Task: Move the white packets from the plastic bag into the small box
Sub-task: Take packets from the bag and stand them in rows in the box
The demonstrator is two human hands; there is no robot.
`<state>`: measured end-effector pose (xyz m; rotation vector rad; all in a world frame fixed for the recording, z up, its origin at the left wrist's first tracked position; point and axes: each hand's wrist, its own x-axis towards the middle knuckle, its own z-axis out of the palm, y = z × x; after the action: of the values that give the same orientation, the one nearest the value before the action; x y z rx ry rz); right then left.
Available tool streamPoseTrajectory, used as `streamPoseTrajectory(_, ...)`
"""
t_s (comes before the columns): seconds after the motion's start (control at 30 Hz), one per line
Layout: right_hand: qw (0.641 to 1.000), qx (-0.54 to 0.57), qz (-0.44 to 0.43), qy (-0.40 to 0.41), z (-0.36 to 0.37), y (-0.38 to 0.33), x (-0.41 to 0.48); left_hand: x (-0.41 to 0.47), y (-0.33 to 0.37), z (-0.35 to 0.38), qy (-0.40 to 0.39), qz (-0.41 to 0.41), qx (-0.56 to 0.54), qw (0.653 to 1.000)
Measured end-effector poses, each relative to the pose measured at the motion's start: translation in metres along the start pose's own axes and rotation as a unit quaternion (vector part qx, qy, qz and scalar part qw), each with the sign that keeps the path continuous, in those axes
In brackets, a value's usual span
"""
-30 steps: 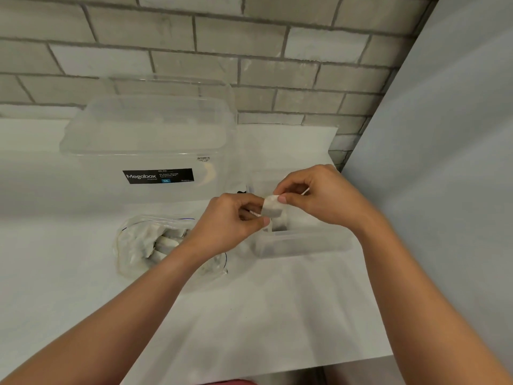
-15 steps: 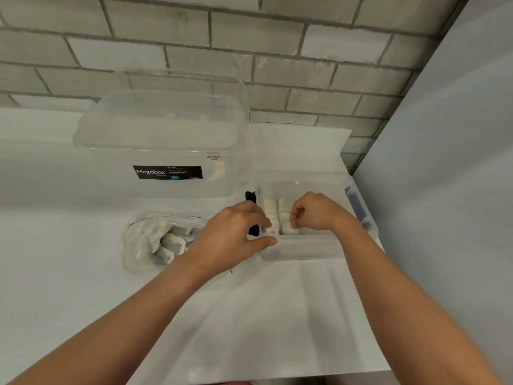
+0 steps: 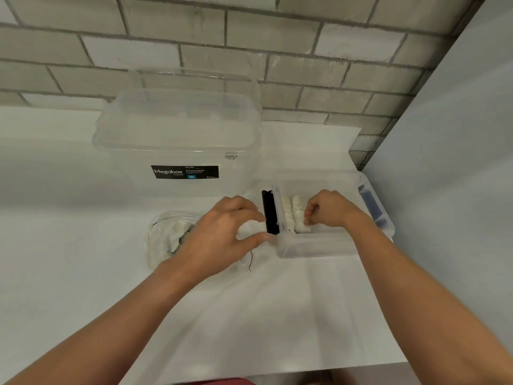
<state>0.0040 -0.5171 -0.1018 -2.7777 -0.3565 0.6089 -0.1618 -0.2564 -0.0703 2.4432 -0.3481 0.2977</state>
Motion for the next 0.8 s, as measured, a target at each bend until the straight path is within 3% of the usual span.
streamPoseTrajectory(0.07,0.999,0.010,0.003,0.032,-0.005,-0.003,-0.006,-0.009,-0.013,-0.017,0.036,-0.021,0.001,0.999)
streamPoseTrajectory(0.17,0.987,0.073,0.000,0.146,-0.016,-0.016,-0.035,-0.027,-0.038,-0.039,0.100,-0.062,0.016,0.993)
streamPoseTrajectory(0.3,0.935,0.206,-0.042,0.285,-0.010,-0.072,-0.095,-0.055,-0.074,-0.054,0.142,-0.109,0.057,0.982)
streamPoseTrajectory(0.37,0.905,0.297,-0.082,0.293,0.007,-0.115,-0.122,-0.066,-0.090,-0.056,0.133,-0.122,0.061,0.982)
streamPoseTrajectory(0.47,0.899,0.374,-0.121,0.196,0.055,-0.174,-0.140,-0.078,-0.107,-0.050,0.088,-0.129,0.055,0.986)
streamPoseTrajectory(0.53,0.929,0.318,-0.131,0.138,0.092,-0.199,-0.132,-0.082,-0.111,-0.043,0.055,-0.129,0.061,0.988)
streamPoseTrajectory(0.63,0.977,0.139,-0.114,0.117,0.132,-0.213,-0.102,-0.081,-0.119,-0.036,-0.031,-0.158,0.073,0.984)
streamPoseTrajectory(0.7,0.988,0.056,-0.066,0.127,0.143,-0.214,-0.087,-0.080,-0.128,-0.033,-0.072,-0.164,0.064,0.982)
streamPoseTrajectory(0.8,0.988,0.017,-0.006,0.156,0.146,-0.216,-0.075,-0.079,-0.137,-0.032,-0.099,-0.147,0.043,0.983)
